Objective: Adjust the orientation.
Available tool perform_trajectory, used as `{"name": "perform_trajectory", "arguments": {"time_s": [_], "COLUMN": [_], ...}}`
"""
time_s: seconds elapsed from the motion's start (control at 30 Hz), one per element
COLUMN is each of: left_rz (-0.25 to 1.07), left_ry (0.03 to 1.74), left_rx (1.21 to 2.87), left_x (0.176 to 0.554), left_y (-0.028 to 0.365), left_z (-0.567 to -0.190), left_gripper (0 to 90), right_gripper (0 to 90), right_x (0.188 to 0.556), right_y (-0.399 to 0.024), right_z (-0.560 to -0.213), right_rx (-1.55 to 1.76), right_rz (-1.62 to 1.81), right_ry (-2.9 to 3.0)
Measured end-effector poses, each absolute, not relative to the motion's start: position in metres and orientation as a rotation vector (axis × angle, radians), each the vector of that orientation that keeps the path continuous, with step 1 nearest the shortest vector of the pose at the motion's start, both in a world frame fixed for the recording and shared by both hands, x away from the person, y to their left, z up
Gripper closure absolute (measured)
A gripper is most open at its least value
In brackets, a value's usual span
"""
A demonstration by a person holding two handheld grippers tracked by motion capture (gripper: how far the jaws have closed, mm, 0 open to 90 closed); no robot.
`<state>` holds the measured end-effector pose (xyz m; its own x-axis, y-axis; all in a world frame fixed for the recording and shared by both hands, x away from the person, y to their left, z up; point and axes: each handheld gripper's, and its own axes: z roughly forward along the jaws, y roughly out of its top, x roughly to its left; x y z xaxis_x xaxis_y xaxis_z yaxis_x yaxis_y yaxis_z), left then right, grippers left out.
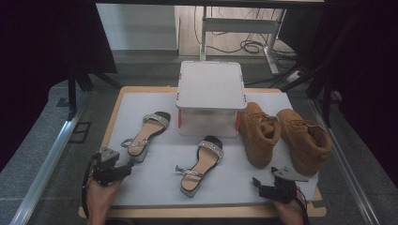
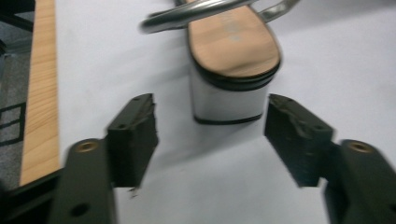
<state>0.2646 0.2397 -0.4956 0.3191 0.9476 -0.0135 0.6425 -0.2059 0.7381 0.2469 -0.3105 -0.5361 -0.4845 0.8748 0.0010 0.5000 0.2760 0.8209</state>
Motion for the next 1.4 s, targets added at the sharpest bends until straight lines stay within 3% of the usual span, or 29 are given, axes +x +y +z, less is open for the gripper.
{"name": "perform_trajectory", "arguments": {"time_s": [0.1,0.6,1.1,1.17,1.4], "left_rz": [0.591,0.570,0.558,0.560,0.550], "left_ry": [1.401,1.470,1.532,1.546,1.538], "left_rx": [1.942,1.949,1.971,1.964,1.956], "left_x": [0.271,0.311,0.341,0.341,0.341], "left_y": [0.233,0.213,0.199,0.201,0.203], "left_z": [-0.497,-0.510,-0.508,-0.507,-0.507], "left_gripper": [25.1,21.0,30.2,37.2,38.1], "right_gripper": [10.9,10.9,10.9,10.9,10.9], "right_x": [0.247,0.247,0.247,0.247,0.247], "right_y": [-0.310,-0.311,-0.311,-0.311,-0.311], "right_z": [-0.536,-0.536,-0.536,-0.536,-0.536], "right_rx": [1.236,1.235,1.235,1.235,1.234], "right_rz": [1.096,1.097,1.098,1.098,1.098], "right_ry": [2.095,2.095,2.096,2.096,2.097]}}
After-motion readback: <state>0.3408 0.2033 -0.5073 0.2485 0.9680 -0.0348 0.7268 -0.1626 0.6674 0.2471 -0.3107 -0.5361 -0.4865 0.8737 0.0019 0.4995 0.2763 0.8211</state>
